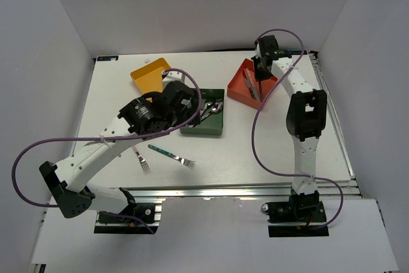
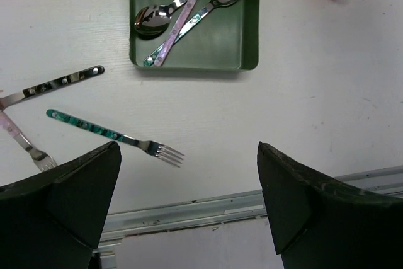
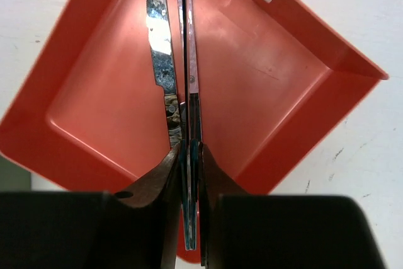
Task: Sort the eating utensils into containers
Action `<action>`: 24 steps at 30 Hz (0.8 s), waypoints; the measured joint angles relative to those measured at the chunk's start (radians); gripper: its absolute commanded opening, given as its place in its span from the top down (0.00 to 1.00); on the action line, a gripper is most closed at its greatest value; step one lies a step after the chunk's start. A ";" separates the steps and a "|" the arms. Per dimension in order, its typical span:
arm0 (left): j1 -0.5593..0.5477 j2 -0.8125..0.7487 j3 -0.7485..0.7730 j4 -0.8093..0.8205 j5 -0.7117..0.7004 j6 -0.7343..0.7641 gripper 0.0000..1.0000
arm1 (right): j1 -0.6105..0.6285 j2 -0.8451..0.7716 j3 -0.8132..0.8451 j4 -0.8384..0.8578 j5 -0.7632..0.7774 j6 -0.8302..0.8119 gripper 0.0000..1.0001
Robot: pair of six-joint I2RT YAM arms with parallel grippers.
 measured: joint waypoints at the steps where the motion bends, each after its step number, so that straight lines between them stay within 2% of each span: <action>1: 0.002 -0.004 -0.006 -0.005 0.000 -0.002 0.02 | 0.000 0.008 -0.002 0.002 0.000 -0.003 0.91; 2: 0.003 -0.007 -0.011 -0.012 0.002 -0.007 0.02 | 0.000 0.011 -0.009 0.006 0.001 -0.006 0.89; 5: 0.003 -0.009 -0.014 -0.023 0.006 -0.012 0.02 | 0.002 0.013 -0.013 0.010 0.008 -0.011 0.66; 6: 0.003 -0.009 -0.014 -0.023 0.010 -0.012 0.02 | 0.002 0.013 -0.013 0.013 0.012 -0.011 0.55; 8: 0.003 -0.009 -0.014 -0.023 0.018 -0.012 0.02 | 0.002 0.013 -0.013 0.019 0.015 -0.014 0.52; 9: 0.003 -0.008 -0.015 -0.022 0.021 -0.012 0.02 | 0.002 0.013 -0.013 0.018 0.016 -0.015 0.43; 17: 0.020 0.002 -0.023 -0.035 0.010 -0.048 0.02 | 0.003 -0.007 -0.013 -0.004 0.018 -0.002 0.41; 18: 0.033 0.007 -0.023 -0.049 -0.002 -0.064 0.02 | 0.008 -0.024 -0.013 -0.018 0.018 0.011 0.37; 20: 0.084 0.024 -0.023 -0.081 -0.019 -0.097 0.02 | 0.016 -0.079 -0.036 -0.032 0.018 0.042 0.36; 21: 0.121 0.038 -0.024 -0.099 -0.029 -0.115 0.02 | 0.024 -0.125 -0.062 -0.037 0.019 0.052 0.25; 24: 0.223 0.079 -0.048 -0.125 -0.055 -0.168 0.02 | 0.090 -0.331 -0.203 -0.037 0.013 0.093 0.14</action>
